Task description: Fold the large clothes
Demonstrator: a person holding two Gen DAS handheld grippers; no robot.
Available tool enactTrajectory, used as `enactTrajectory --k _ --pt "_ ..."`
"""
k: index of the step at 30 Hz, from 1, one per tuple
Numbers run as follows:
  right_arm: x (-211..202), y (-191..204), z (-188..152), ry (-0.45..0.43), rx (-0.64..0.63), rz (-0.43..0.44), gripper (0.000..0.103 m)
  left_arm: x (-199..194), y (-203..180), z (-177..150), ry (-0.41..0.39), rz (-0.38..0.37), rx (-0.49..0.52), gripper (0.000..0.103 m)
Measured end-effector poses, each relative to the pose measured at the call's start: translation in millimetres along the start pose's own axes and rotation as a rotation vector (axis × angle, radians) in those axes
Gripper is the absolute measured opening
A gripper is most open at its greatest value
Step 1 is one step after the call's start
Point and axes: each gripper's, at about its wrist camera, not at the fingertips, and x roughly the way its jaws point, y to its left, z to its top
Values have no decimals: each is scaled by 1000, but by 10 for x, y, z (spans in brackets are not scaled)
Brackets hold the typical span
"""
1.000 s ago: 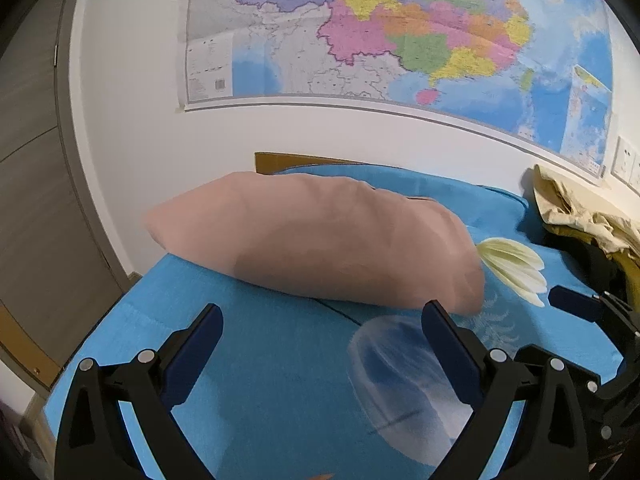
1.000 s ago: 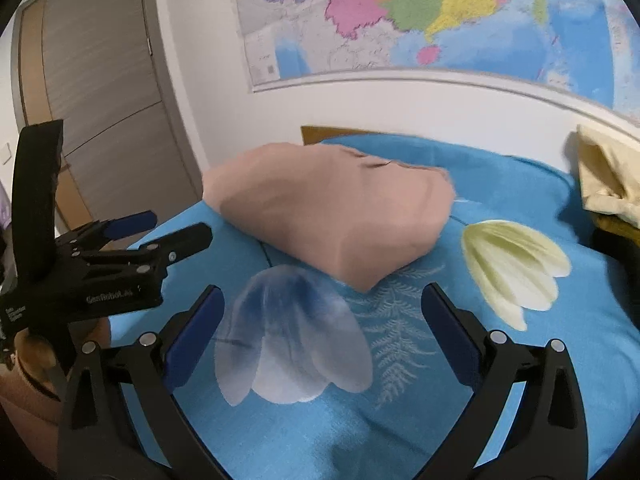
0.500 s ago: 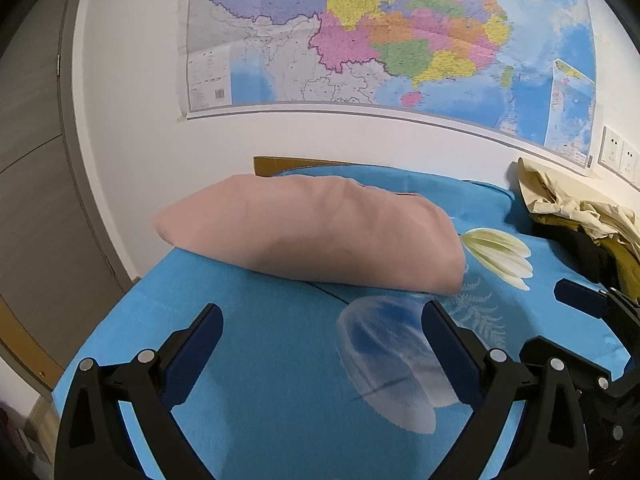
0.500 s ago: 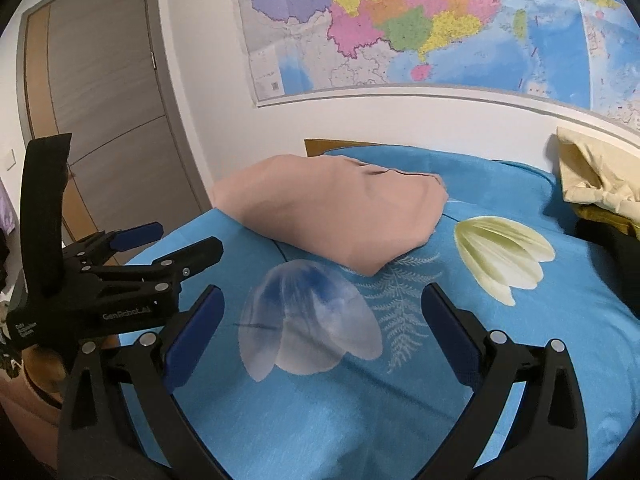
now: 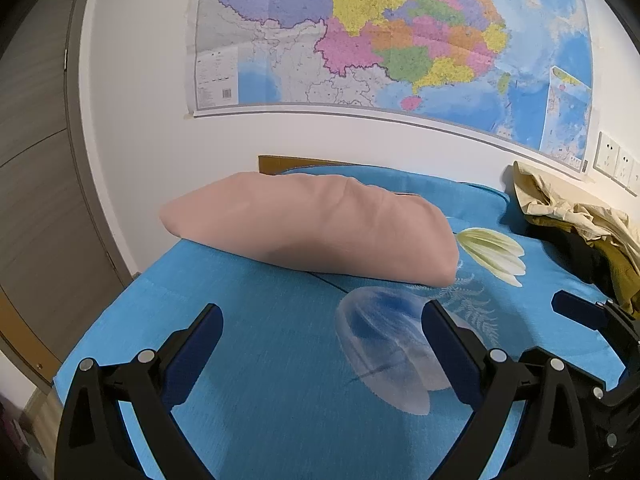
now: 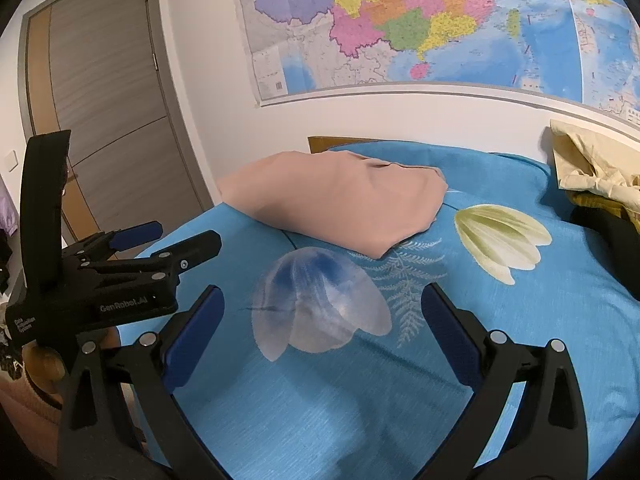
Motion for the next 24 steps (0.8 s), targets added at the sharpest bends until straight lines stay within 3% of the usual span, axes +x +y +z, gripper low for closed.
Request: enactTrajectory --k 24 --pt "-1 37 -44 11 5 3 97 -18 30 -47 5 6 11 96"
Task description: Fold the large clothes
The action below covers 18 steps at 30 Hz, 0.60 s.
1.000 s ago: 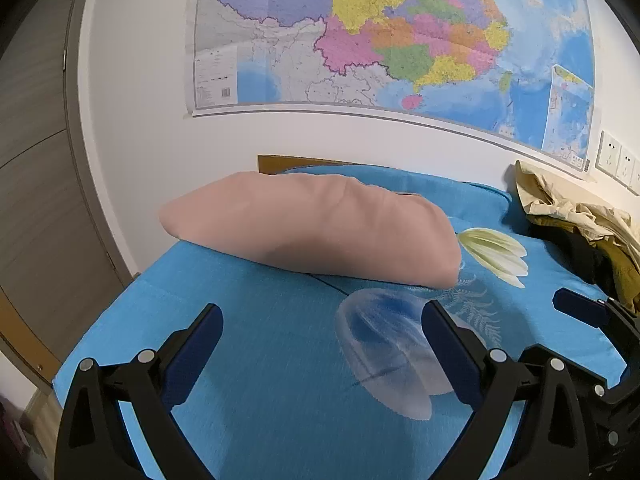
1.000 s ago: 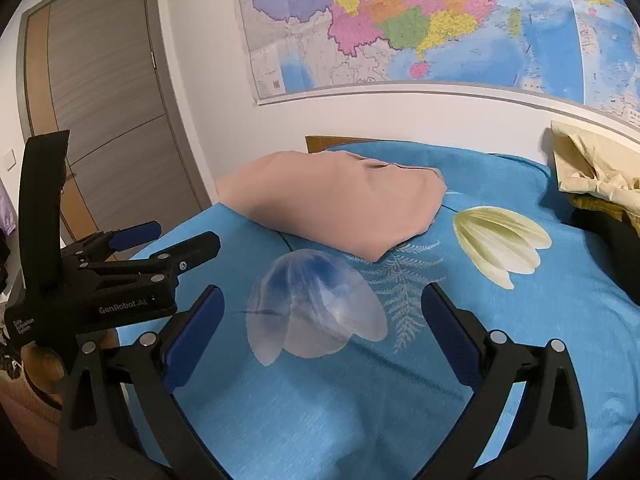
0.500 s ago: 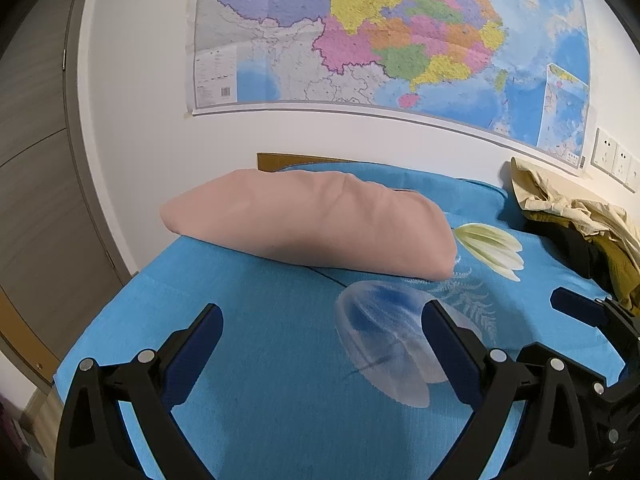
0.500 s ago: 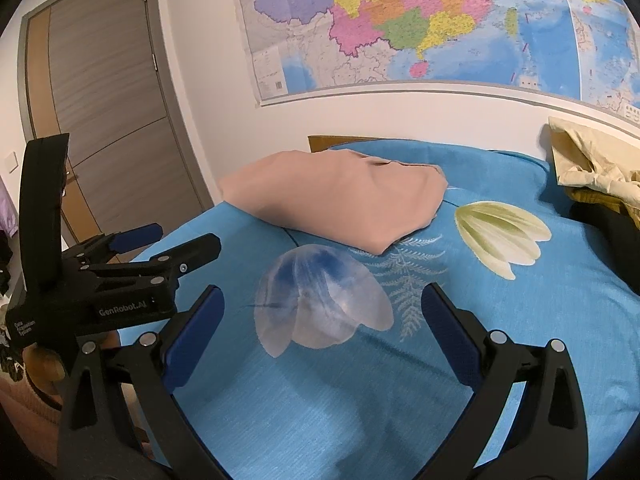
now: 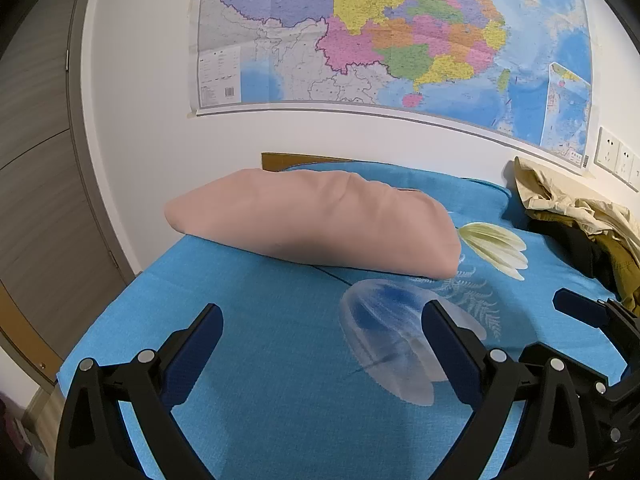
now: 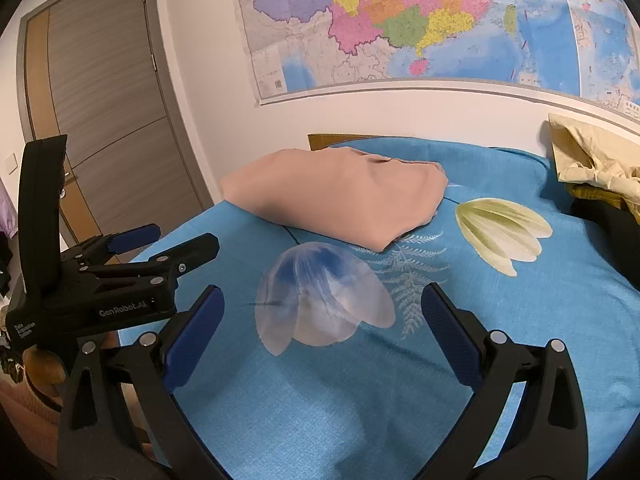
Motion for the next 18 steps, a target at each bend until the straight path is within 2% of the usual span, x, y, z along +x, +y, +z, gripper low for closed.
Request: enactTrajectory --k 18 --pt "35 -27 -16 5 27 -4 97 17 5 -17 9 6 1 96"
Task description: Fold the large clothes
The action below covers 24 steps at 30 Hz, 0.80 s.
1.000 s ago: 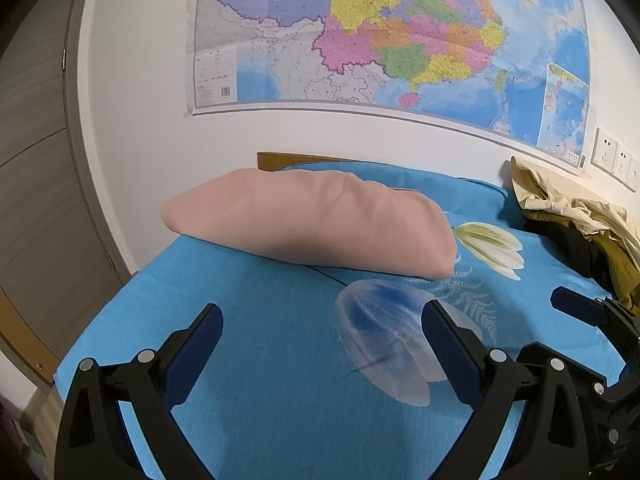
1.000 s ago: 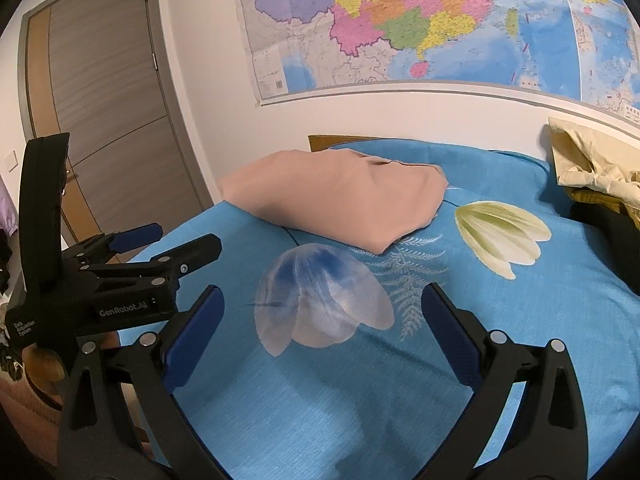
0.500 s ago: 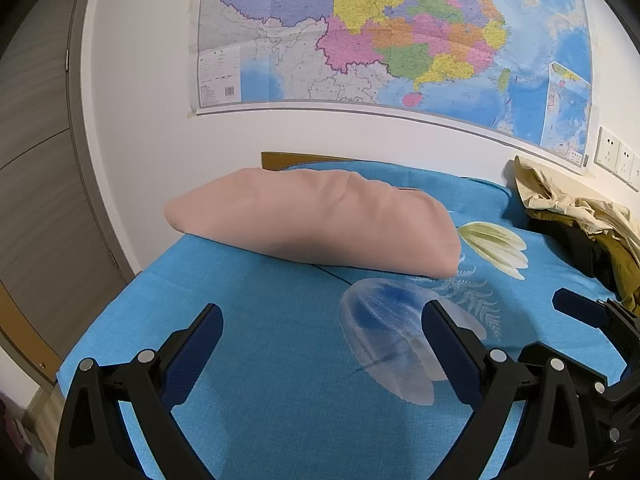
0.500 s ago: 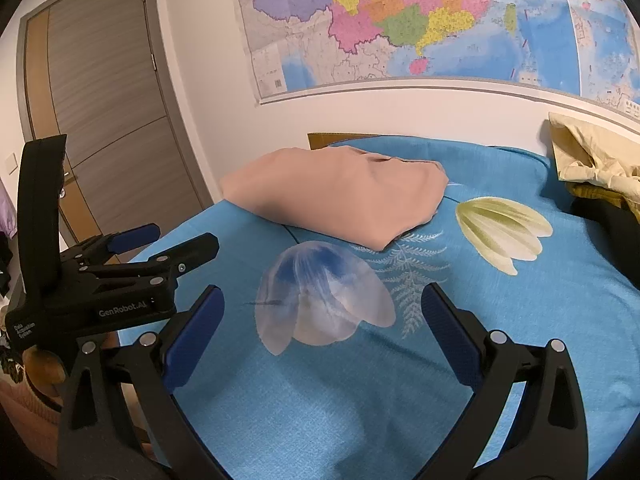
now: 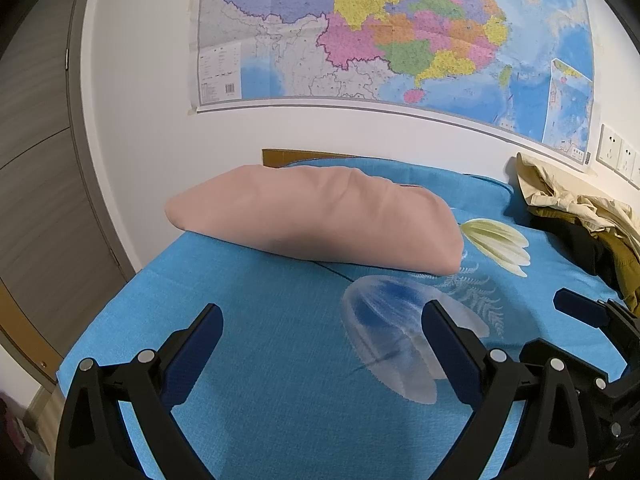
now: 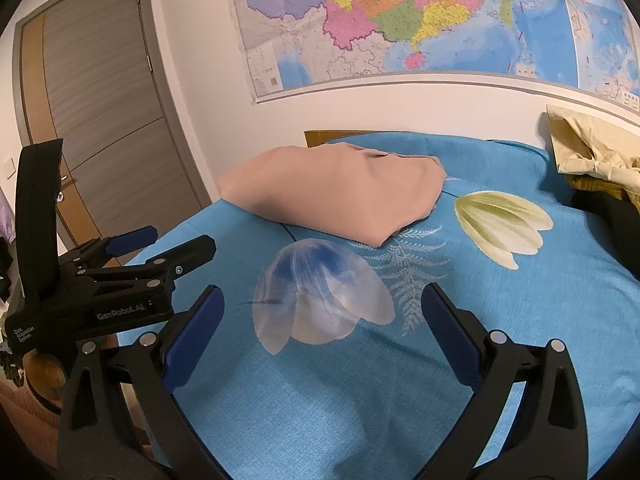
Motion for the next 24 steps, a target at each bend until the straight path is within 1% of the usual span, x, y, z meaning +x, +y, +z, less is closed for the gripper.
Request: enactTrajectory --k 24 --pt "12 -3 -14 2 10 1 97 7 9 -14 1 -6 1 96"
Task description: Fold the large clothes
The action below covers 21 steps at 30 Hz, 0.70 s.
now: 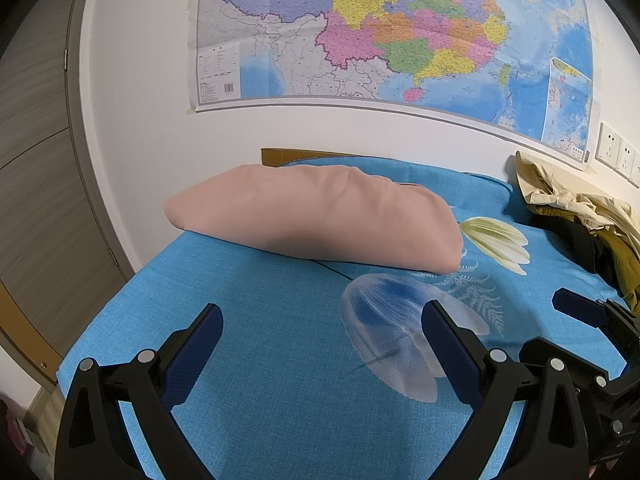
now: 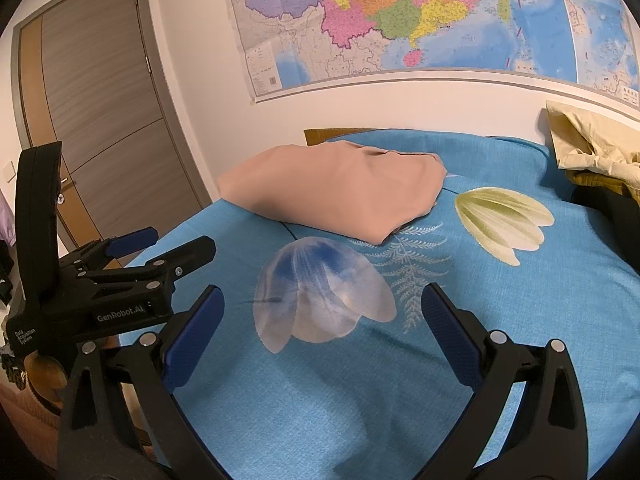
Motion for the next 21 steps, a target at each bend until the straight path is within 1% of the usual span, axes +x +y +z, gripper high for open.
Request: enactTrajectory --k 21 --pt "-6 -18 -3 -2 12 1 97 14 -48 9 3 -1 10 96"
